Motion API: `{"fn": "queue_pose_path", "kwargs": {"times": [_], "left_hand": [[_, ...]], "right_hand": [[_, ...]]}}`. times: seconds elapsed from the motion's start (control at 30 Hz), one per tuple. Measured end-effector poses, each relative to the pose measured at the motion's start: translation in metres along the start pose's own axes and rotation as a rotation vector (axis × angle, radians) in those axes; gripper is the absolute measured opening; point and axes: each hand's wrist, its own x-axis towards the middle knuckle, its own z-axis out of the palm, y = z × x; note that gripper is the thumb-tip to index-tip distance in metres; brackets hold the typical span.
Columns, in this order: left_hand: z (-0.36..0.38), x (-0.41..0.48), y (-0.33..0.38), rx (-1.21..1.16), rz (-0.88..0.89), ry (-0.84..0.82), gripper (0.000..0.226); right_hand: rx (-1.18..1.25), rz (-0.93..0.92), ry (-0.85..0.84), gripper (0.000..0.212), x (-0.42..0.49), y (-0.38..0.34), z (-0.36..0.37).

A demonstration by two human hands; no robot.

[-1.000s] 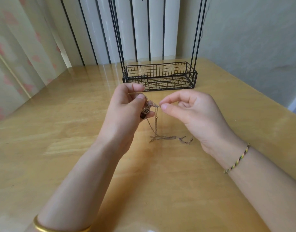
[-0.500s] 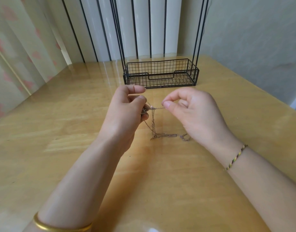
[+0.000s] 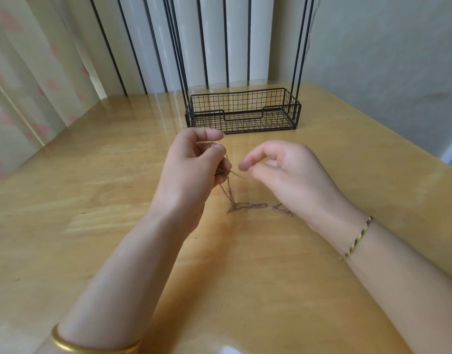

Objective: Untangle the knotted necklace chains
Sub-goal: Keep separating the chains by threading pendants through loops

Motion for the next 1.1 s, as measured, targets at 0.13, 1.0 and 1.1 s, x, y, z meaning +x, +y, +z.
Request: {"fn": "queue_pose_path", "kwargs": {"times": [0.13,1.0,1.1], "left_hand": [[0.0001,0.0004,-0.0003,-0.013,0.020,-0.004,0.016],[0.0028,-0.0025,-0.0015,-0.038,0.047,-0.067,0.017],[0.0025,-0.0022,-0.0032,0.009,0.040,-0.063,0.017]], "right_hand": [[0.068,0.056,-0.053,0.023,-0.0020,-0.0012,0.0023],[0.273,0.182,-0.155,0.021,-0.0033,-0.0049,0.0037],[0.276,0.157,-0.107,0.013,-0.0030,-0.0039,0.0045]]}}
